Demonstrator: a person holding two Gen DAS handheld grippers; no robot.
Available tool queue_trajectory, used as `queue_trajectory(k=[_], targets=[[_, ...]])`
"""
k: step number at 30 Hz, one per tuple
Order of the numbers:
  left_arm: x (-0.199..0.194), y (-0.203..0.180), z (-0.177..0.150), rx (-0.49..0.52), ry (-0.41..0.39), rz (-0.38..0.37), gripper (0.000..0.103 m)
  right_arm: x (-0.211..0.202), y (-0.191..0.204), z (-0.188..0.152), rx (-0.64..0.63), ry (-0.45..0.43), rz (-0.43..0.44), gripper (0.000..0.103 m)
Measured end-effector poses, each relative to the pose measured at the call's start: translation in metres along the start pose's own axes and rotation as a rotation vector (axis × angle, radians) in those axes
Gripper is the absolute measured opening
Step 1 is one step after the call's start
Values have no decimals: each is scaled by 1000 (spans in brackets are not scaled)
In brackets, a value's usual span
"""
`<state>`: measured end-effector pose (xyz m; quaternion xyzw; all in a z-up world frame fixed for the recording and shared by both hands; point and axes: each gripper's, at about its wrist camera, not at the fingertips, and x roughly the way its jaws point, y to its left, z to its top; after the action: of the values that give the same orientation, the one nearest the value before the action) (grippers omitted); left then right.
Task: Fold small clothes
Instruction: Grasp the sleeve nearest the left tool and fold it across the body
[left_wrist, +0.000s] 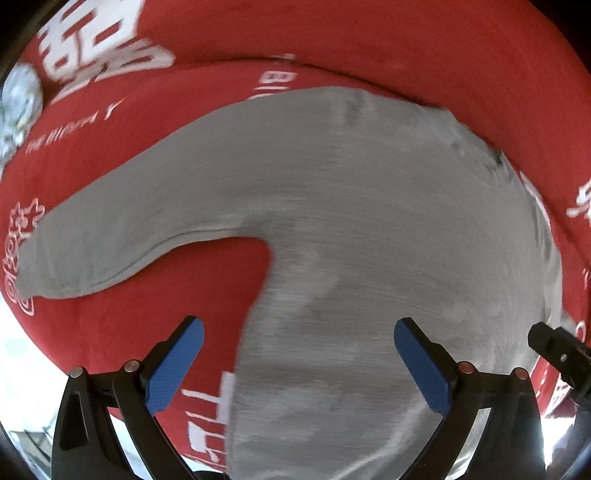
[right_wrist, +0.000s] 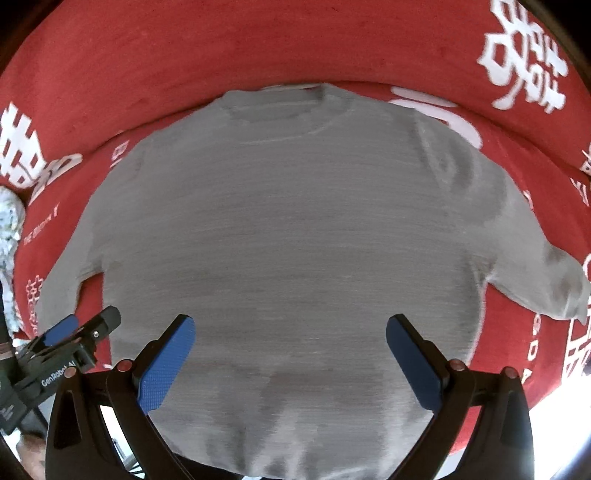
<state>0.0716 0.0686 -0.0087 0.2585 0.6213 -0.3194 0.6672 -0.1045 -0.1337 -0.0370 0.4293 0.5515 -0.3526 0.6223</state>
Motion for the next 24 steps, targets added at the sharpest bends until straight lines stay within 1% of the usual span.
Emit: queue_trajectory(k=[1,5,6,7,12,14,15,16,18,21,24], targets=[[0,13,-1,-22,-18,-10,103,1,5,0,-7,2,5,103],[1,77,-9,-142,-42,-28,103,8,38,-4,-59,16,30,103],[2,99,-13,-186,-52,-35,103,10,44,-5,-70,22,35,103],[6,112,-16,-220,-34,-43,103,12,51,-7,-80,28,40,103],[25,197,-34,-403,-63,-79,103,26,93,-14,-143,62,76,103],[39,217,-39,-478,-52,-144,103,28,107,-20,-171,70,85,103],[46,235,-42,-527,-63,-206,103,30,116,-22,-186,73,90,103],[51,244,-45,-563,-65,-249,103,32,122,-24,-199,78,93,103],[54,262,-48,-612,-109,-294,103,35,136,-29,-222,88,97,103],[57,287,-47,-652,-161,-375,103,40,149,-30,-243,102,95,103],[63,301,-46,-692,-175,-413,103,39,156,-34,-259,107,98,103]])
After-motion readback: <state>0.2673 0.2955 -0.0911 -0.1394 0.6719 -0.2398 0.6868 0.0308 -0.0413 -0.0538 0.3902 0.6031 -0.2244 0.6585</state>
